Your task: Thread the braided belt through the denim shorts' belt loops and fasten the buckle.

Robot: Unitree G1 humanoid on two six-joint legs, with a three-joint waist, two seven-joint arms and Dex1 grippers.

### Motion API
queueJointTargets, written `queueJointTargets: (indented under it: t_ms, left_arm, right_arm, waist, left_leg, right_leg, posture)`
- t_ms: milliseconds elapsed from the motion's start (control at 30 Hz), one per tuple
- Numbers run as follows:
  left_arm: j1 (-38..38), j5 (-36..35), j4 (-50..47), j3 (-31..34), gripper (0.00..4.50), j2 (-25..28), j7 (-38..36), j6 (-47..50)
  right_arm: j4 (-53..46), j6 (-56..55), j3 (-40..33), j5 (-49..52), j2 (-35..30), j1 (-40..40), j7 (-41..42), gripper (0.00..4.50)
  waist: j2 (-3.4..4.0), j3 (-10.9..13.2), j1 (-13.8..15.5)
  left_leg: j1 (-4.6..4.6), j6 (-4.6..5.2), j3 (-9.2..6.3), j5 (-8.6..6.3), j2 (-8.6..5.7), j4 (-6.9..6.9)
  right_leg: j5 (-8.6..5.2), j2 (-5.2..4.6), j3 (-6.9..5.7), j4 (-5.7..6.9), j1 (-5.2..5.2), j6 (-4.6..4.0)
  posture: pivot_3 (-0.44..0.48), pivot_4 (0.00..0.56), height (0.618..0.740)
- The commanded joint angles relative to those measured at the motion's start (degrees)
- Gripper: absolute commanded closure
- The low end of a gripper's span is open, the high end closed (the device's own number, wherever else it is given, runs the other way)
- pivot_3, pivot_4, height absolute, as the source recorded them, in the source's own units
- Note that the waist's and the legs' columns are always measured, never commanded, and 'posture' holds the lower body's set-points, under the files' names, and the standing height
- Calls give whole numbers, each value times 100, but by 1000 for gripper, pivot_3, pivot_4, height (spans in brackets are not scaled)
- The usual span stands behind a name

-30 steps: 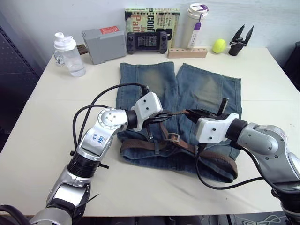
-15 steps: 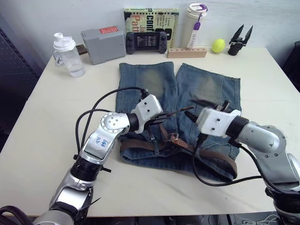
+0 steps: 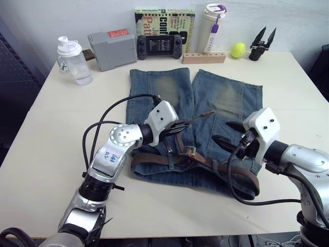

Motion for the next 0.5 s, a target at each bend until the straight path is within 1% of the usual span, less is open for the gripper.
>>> queueJointTargets:
  t_ms: [33,67,100,133,167,333,500]
  left_arm:
    - [40,-279,-418,177,4500,-102,-38,-113]
    - [52,-305,-442,182,4500,-106,-55,-119]
    - [69,-326,-472,191,4500,-106,-51,-108]
    - [85,-344,-501,199,4500,-103,-42,-99]
    - [93,-354,-517,202,4500,-99,-30,-93]
    - [126,-372,-580,239,4500,-107,25,-78]
    - [189,-339,-625,222,4500,-79,53,-72]
  right_arm:
    - [-484,658,247,562,364,-125,-381,2642]
    - [-504,712,342,591,375,-121,-459,3033]
    - [-433,738,573,556,473,-144,-636,3610]
    - [-375,743,786,530,556,-160,-788,4087]
    - [-333,744,917,523,607,-176,-899,4436]
    - [-138,755,1533,439,736,-42,-1328,4436]
    - [51,770,2000,369,716,-6,-1629,4436]
  waist:
    - [0,0,-2]
    - [0,0,-4]
    - [0,0,-3]
    - [0,0,0]
    - [0,0,0]
    - [0,0,0]
    - [0,0,-16]
  left_leg:
    - [0,0,-1,0,1,0]
    - [0,0,-1,0,1,0]
    - [0,0,-1,0,0,0]
    - [0,0,-1,0,-1,0]
    - [0,0,-2,0,-1,1]
    - [0,0,-1,0,-3,0]
    - [1,-1,1,0,-2,0]
  right_leg:
    - [0,1,0,0,0,-1]
    - [0,1,0,1,-1,-1]
    - [0,0,1,0,-1,-1]
    - [0,0,1,0,-1,-1]
    - [0,0,0,1,1,-1]
    - [0,-1,0,0,0,-1]
    - [0,0,-1,0,0,-1]
  posture:
    - [0,150,731]
    - [0,150,731]
    - [0,150,731]
    - [0,150,731]
    - [0,150,731]
    - [0,150,731]
    - [0,150,731]
